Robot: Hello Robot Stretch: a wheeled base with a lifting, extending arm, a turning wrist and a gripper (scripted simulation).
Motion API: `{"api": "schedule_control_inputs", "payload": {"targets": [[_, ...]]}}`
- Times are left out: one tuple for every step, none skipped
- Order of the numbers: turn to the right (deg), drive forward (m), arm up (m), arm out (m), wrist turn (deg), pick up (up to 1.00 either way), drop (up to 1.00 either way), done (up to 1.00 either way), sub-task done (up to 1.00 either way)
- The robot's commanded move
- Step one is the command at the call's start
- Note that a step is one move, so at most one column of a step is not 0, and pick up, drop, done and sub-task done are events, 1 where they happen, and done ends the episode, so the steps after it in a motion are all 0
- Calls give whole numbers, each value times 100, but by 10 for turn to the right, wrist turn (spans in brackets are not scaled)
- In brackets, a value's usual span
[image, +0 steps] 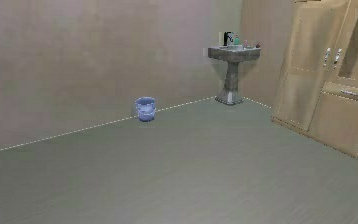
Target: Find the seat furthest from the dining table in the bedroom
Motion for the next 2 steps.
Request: {"api": "schedule_control_inputs", "payload": {"targets": [[0, 45, 0, 0, 0, 0, 0, 0, 0], [420, 0, 0, 0, 0, 0, 0, 0, 0]]}}
